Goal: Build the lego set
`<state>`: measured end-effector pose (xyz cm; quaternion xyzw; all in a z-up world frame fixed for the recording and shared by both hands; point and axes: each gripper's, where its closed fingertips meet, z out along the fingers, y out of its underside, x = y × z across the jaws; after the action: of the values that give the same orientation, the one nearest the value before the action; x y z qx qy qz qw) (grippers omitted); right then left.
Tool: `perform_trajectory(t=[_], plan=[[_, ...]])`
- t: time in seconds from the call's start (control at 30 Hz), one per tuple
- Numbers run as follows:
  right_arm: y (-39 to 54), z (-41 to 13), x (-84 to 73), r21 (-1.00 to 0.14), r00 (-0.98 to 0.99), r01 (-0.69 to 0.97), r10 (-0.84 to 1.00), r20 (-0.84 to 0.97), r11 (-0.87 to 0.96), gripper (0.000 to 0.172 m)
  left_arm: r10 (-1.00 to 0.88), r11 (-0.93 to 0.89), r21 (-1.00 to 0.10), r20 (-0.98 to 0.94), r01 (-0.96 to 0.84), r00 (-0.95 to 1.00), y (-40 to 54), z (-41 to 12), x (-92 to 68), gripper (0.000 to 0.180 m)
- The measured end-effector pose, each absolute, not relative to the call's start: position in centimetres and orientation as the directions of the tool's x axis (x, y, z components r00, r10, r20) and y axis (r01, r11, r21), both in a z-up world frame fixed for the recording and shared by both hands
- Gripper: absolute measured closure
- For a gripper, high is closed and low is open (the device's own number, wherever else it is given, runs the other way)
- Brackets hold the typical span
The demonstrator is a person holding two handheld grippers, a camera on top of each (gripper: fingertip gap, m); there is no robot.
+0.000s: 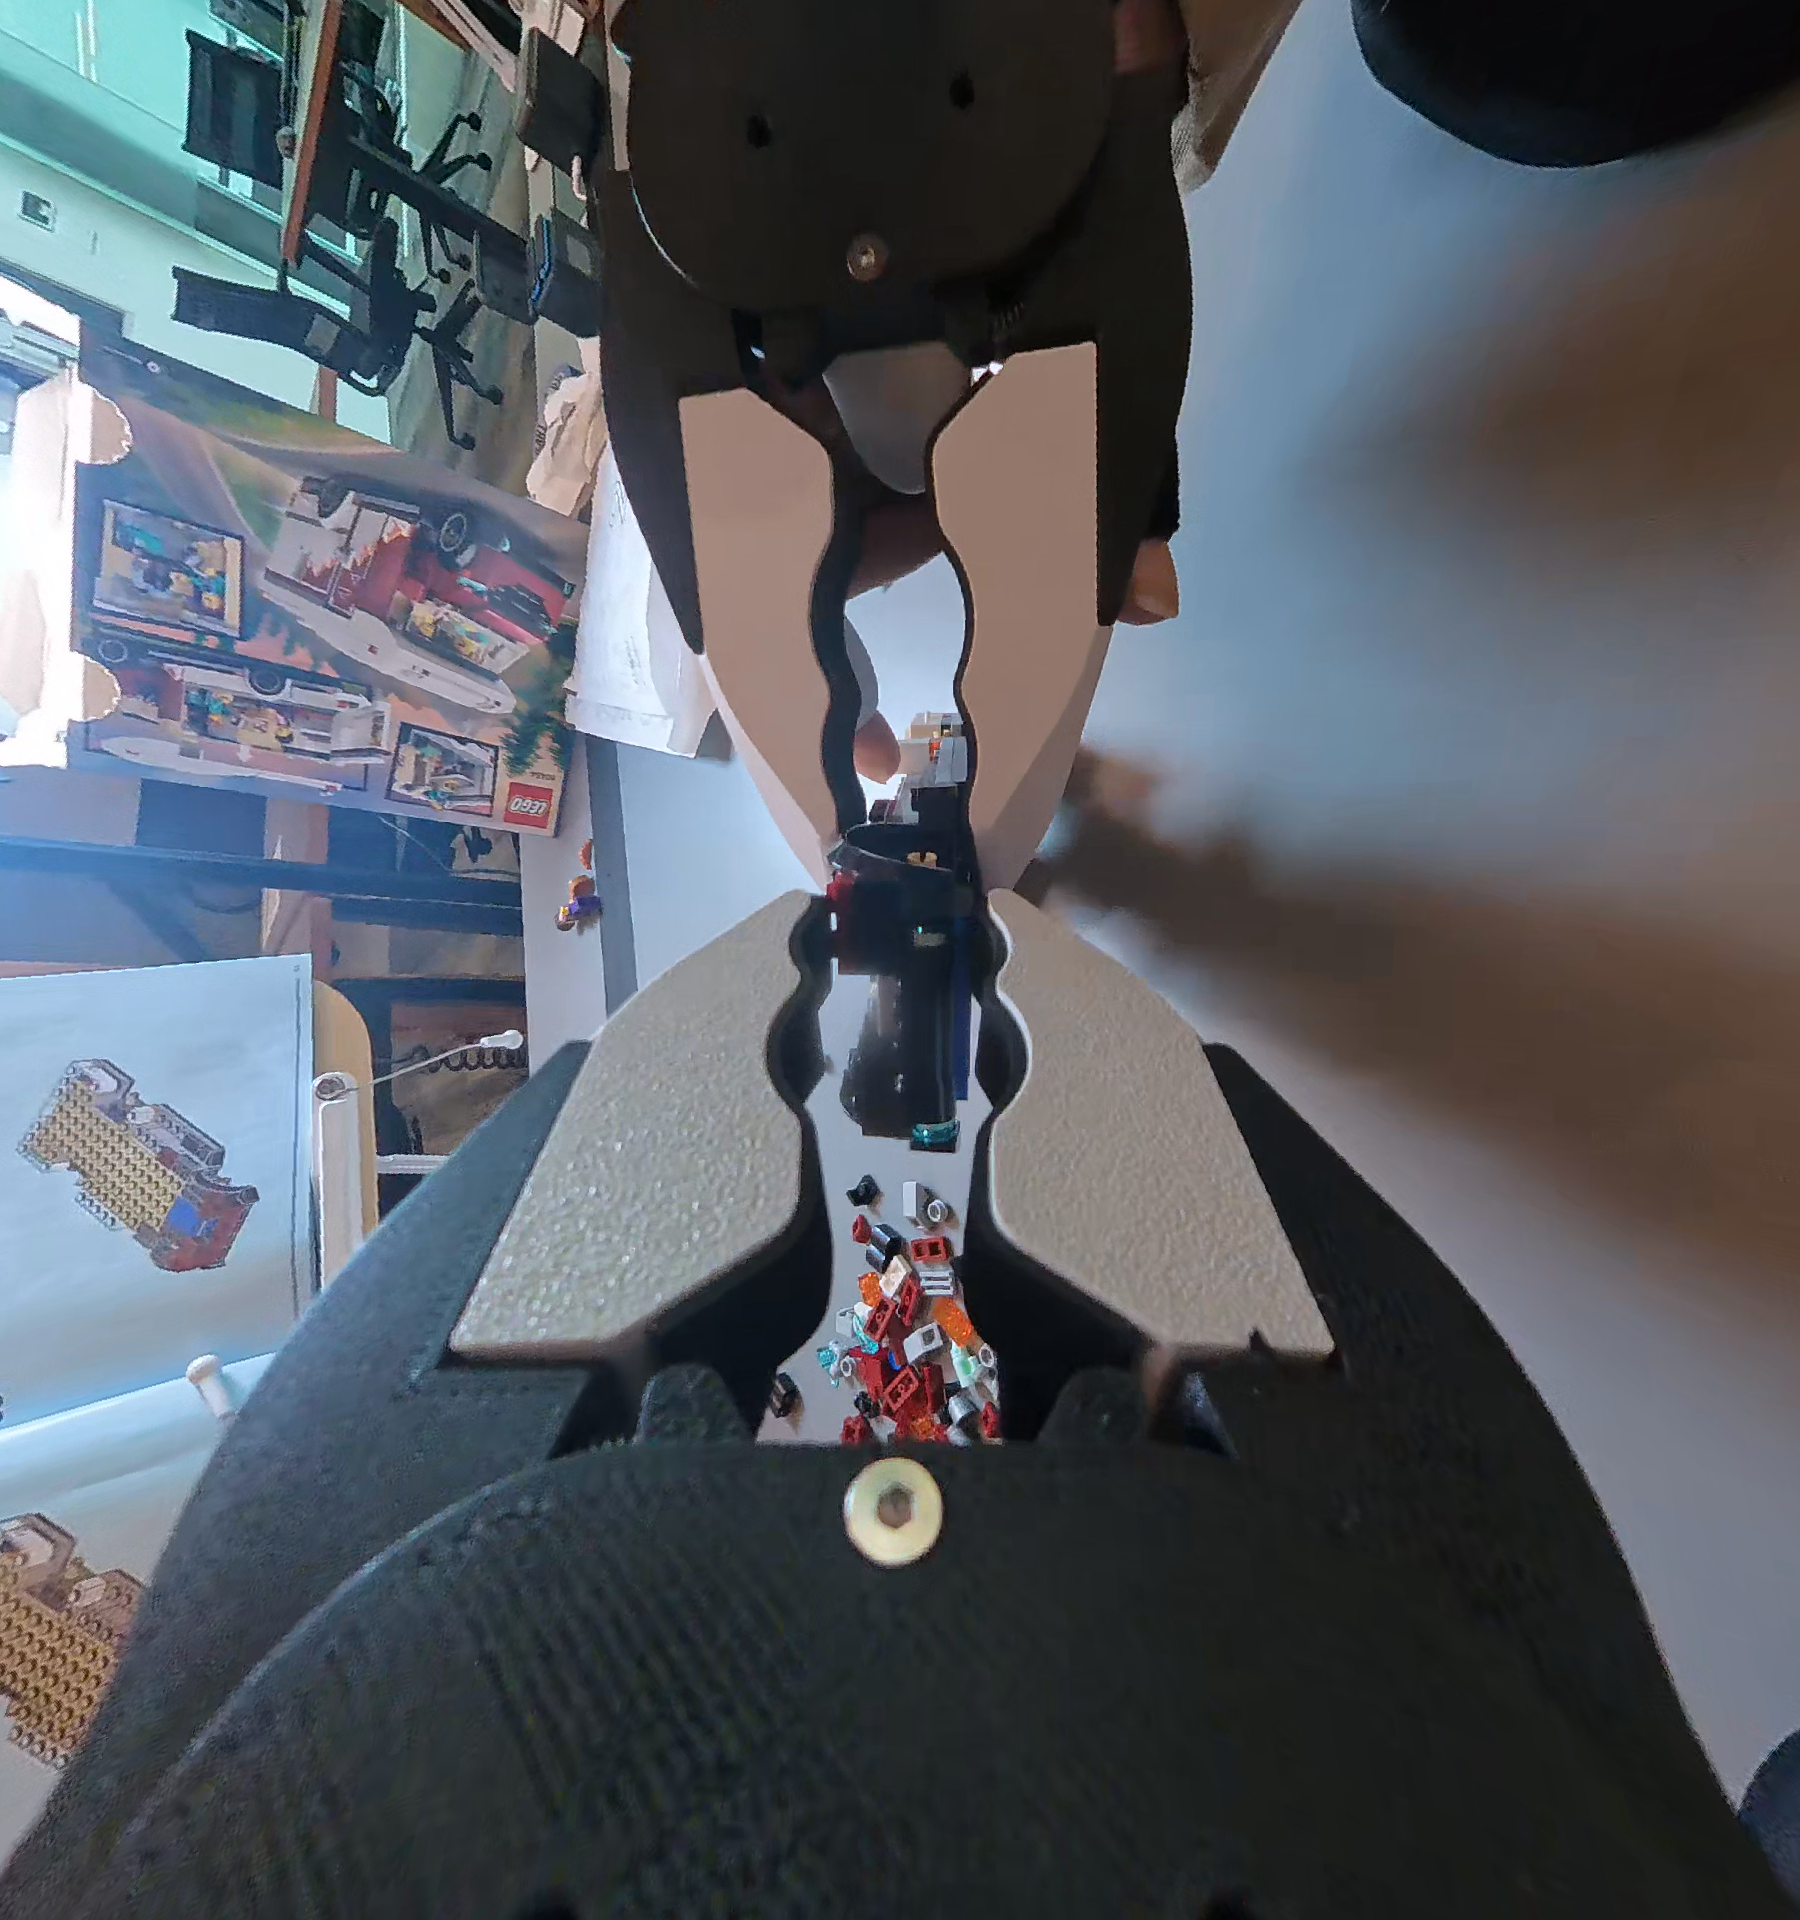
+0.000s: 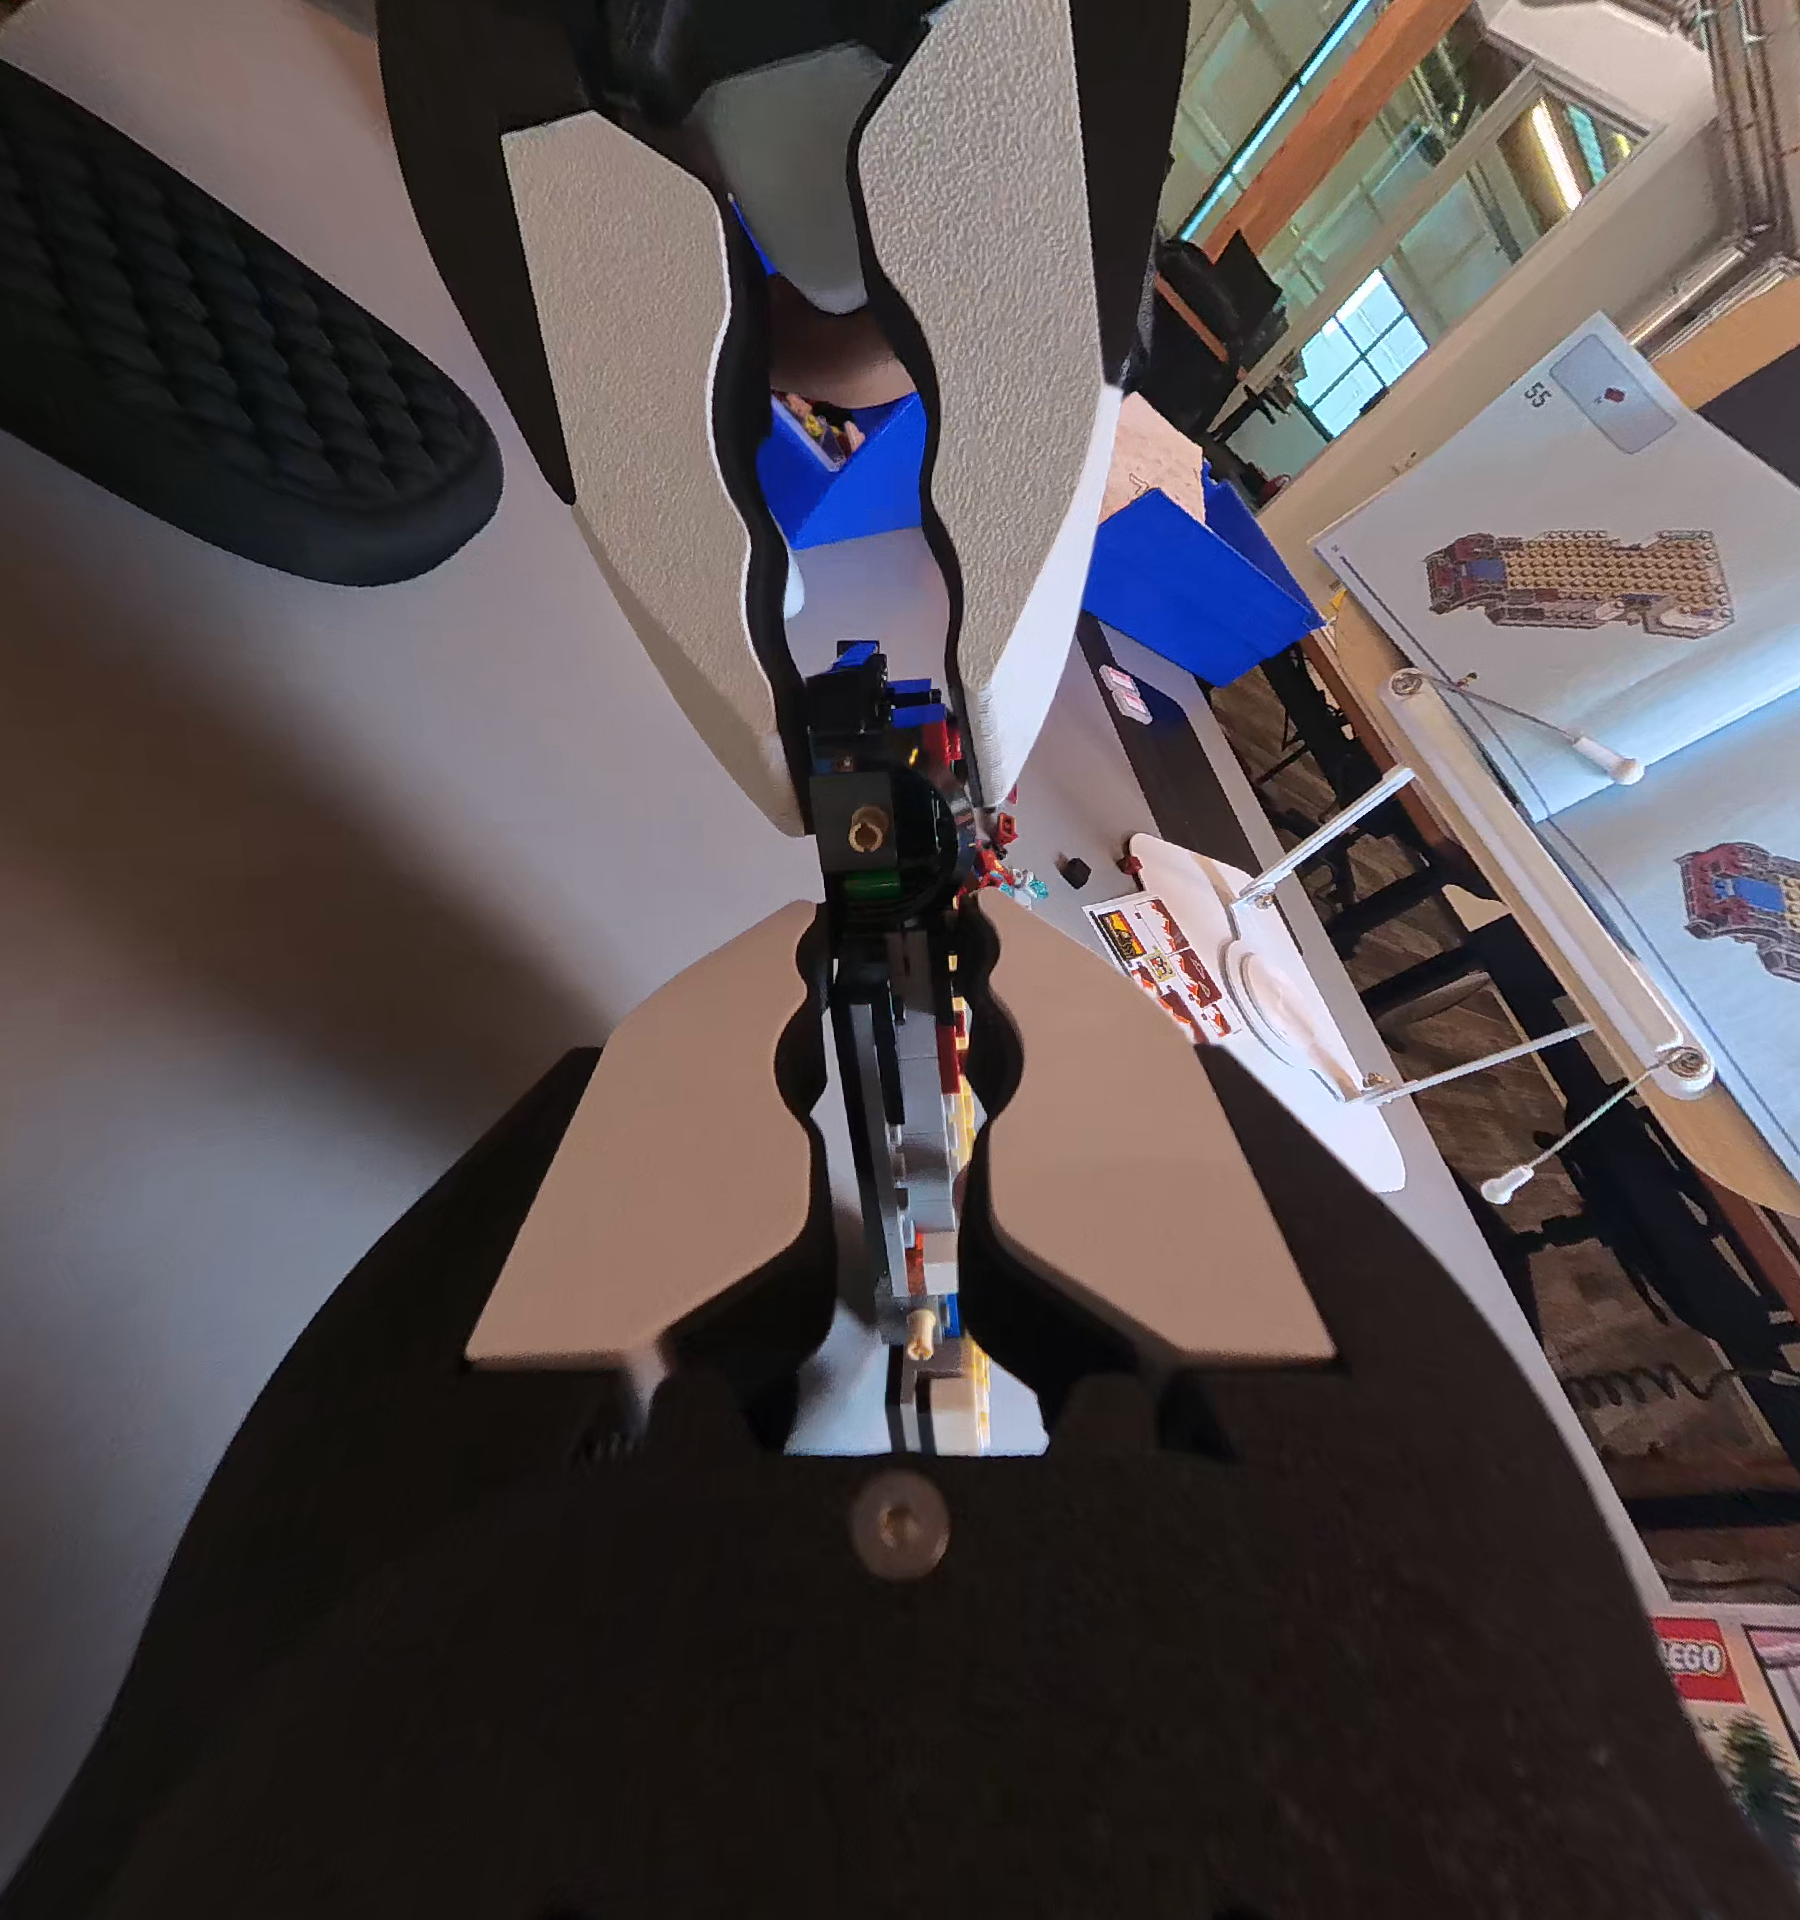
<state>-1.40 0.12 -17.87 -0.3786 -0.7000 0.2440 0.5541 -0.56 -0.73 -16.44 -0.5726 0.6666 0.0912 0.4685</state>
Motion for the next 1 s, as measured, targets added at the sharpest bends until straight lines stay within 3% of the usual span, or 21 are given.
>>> perform_trajectory(t=[0.37,0.47,0.87,0.93,1.0], plan=[[0.1,-17.6,-1.5,-0.760,-0.090,0.258,0.799,0.595,0.596,0.149,-0.670,0.324,-0.464,-0.728,-0.825,0.146,-0.8,-16.1,-0.7,0.154],[0.0,-17.4,-1.5,-0.770,-0.091,0.254,0.807,0.584,0.586,0.149,-0.664,0.320,-0.440,-0.736,-0.839,0.132,-0.6,-16.6,-1.3,0.146],[0.0,-17.4,-1.9,-0.760,-0.067,0.230,0.789,0.611,0.608,0.149,-0.702,0.288,-0.518,-0.686,-0.805,0.191,-0.5,-16.6,-1.8,0.156],[0.1,-17.3,-2.0,-0.736,-0.068,0.234,0.766,0.640,0.635,0.143,-0.704,0.289,-0.532,-0.682,-0.796,0.200,-0.6,-16.7,-1.8,0.156],[0.0,-17.5,-2.2,-0.726,-0.087,0.237,0.759,0.646,0.645,0.149,-0.708,0.278,-0.553,-0.671,-0.785,0.221,-0.5,-16.7,-2.0,0.156]])
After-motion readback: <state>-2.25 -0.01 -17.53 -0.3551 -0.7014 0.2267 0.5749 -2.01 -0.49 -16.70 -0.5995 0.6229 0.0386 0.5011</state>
